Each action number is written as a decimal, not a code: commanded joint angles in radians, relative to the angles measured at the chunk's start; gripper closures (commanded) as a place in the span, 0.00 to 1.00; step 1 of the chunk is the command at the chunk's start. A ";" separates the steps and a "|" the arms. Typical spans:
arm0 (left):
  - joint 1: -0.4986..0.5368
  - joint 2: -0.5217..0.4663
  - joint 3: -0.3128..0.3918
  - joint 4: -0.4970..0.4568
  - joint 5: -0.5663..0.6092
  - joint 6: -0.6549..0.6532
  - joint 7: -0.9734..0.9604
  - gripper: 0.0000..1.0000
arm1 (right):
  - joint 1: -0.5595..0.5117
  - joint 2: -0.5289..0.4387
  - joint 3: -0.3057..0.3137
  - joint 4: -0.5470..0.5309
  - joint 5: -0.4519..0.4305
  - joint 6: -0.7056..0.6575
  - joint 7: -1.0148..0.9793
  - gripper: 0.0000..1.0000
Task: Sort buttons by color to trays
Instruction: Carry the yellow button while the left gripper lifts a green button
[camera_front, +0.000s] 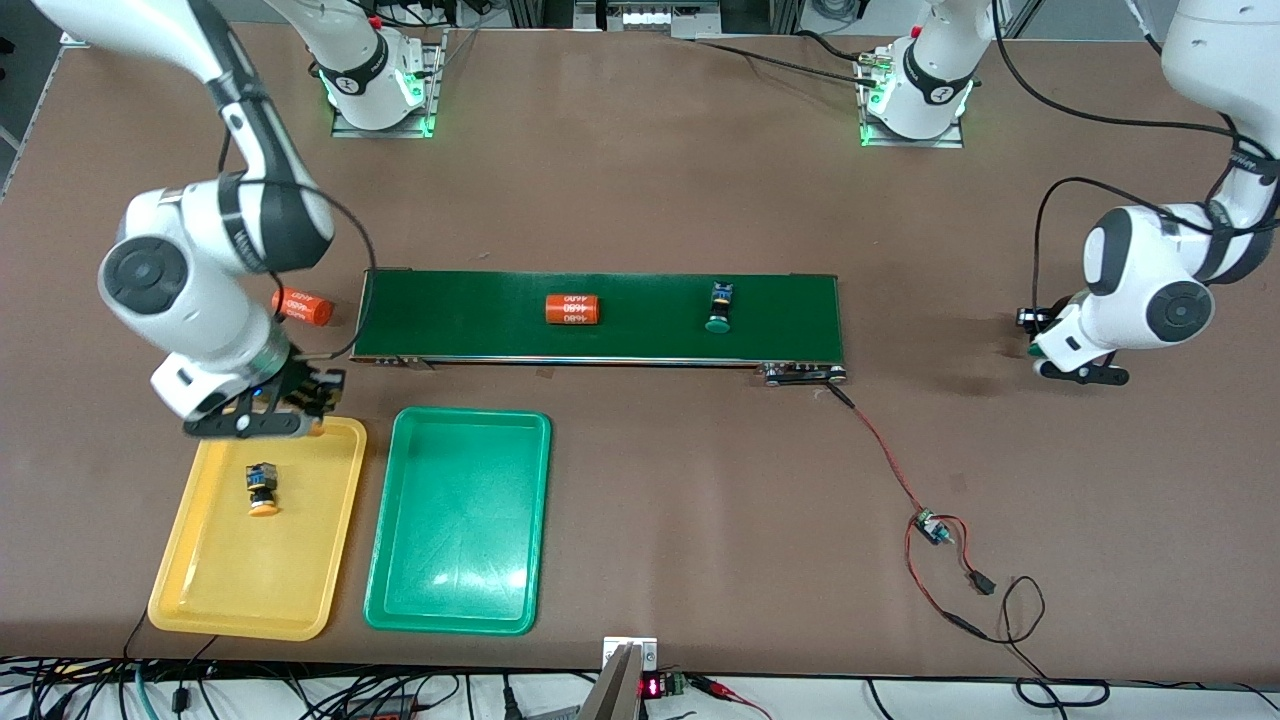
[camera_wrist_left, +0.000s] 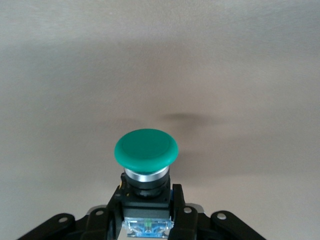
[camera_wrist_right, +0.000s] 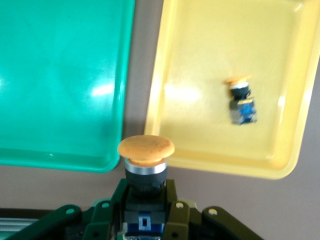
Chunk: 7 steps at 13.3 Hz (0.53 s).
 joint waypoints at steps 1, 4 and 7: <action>-0.004 -0.029 -0.075 0.115 -0.080 -0.200 -0.001 0.79 | -0.001 0.120 -0.055 0.129 -0.006 -0.030 -0.135 0.86; -0.004 -0.029 -0.222 0.204 -0.207 -0.322 -0.136 0.79 | -0.006 0.195 -0.091 0.161 -0.009 0.042 -0.183 0.85; -0.024 -0.025 -0.372 0.220 -0.222 -0.317 -0.259 0.79 | -0.010 0.257 -0.106 0.160 -0.017 0.146 -0.183 0.85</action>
